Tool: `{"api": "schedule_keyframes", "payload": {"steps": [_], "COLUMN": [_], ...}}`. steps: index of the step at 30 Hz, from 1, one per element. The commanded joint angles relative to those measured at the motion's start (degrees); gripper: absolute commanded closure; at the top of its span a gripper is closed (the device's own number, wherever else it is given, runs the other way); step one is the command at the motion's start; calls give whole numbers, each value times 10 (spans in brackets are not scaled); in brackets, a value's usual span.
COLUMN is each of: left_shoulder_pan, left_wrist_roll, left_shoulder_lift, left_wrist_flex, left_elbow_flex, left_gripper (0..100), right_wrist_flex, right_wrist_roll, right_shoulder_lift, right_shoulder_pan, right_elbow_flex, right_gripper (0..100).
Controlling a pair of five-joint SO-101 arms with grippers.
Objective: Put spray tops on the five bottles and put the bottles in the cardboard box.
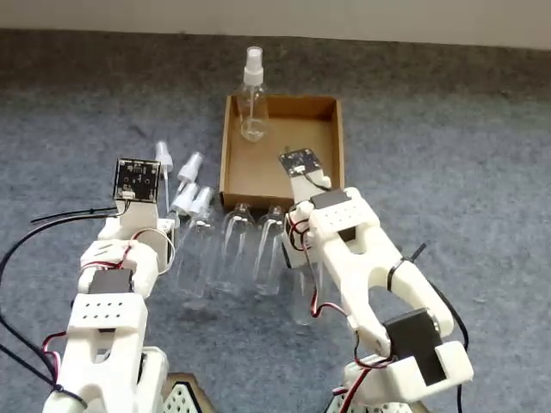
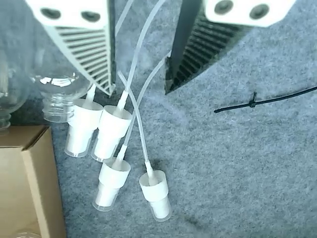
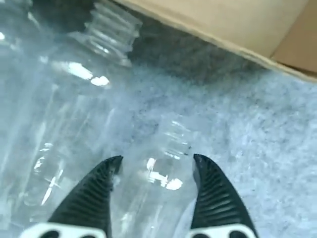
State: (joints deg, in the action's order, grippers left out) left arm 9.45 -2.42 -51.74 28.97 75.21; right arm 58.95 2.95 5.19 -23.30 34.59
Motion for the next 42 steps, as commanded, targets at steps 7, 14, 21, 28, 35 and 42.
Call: {"api": "schedule_keyframes", "payload": {"steps": [7, 14, 21, 28, 35, 42], "left_shoulder_pan": [-6, 30, 29, 30, 27, 28], "left_wrist_roll": [-4, -4, -11, -17, 20, 72], "left_shoulder_lift": [-9, 3, 211, 481, 670, 826], "left_wrist_flex": [-8, 93, 185, 275, 283, 283], "left_elbow_flex": [-11, -118, -329, -595, -810, -978], "left_gripper": [845, 842, 842, 842, 811, 797], "right_wrist_flex": [5, -28, -28, -29, -29, -28], "right_wrist_roll": [8, 71, 83, 80, 82, 83], "right_shoulder_lift": [294, 500, 622, 727, 813, 862], "right_shoulder_pan": [18, -36, -38, -38, -38, -38], "right_elbow_flex": [67, 218, 295, 368, 427, 443], "right_gripper": [995, 995, 995, 995, 995, 995]}}
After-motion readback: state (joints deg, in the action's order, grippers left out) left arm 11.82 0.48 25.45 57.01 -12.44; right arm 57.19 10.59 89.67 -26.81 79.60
